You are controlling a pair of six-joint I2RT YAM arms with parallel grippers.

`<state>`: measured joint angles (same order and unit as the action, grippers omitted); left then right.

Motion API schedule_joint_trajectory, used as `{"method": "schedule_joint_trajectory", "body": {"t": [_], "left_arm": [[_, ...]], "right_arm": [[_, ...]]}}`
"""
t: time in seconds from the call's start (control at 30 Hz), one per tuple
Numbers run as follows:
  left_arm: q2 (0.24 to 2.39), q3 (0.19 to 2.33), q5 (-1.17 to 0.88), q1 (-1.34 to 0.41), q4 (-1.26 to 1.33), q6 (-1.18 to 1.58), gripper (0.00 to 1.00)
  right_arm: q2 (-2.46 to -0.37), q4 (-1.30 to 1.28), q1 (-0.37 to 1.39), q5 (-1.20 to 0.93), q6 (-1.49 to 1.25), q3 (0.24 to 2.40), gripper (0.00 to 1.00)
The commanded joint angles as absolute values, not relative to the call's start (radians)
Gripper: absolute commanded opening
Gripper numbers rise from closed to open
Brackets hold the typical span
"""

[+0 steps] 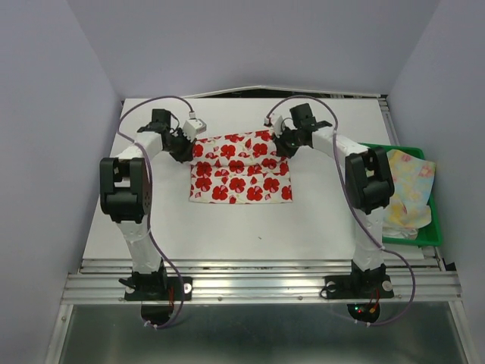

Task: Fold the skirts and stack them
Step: Fold the skirt

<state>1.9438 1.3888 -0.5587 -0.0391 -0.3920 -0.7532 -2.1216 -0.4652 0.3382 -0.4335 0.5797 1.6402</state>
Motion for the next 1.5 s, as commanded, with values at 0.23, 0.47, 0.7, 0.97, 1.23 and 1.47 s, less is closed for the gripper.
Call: {"method": "schedule_joint_trajectory", "body": {"t": [0.23,0.47,0.7,0.97,1.23,1.47], "left_arm": [[1.703,1.407,-0.624,-0.041,-0.525,-0.773,0.0],[1.534,1.166,-0.615,-0.046,-0.546,-0.861,0.0],[1.612,0.973,-0.566,-0.072,-0.408,-0.858,0.0],[1.62,0.939,-0.541,-0.08,-0.353,-0.825,0.43],[1.369,0.971,-0.675,-0.08,-0.558,-0.957,0.78],[1.418,1.043,-0.715,-0.08,-0.488,-0.8,0.54]], "right_arm": [[-1.878,-0.595,0.333,-0.485,0.641,1.681,0.01],[-1.715,-0.575,0.333,-0.491,0.704,1.355,0.01],[-1.726,-0.402,0.342,-0.448,0.684,1.094,0.01],[-1.763,-0.414,0.351,-0.477,0.627,1.15,0.34],[-1.591,-0.586,0.351,-0.571,0.576,1.265,0.64],[-1.707,-0.491,0.351,-0.643,0.319,1.388,0.48]]}}
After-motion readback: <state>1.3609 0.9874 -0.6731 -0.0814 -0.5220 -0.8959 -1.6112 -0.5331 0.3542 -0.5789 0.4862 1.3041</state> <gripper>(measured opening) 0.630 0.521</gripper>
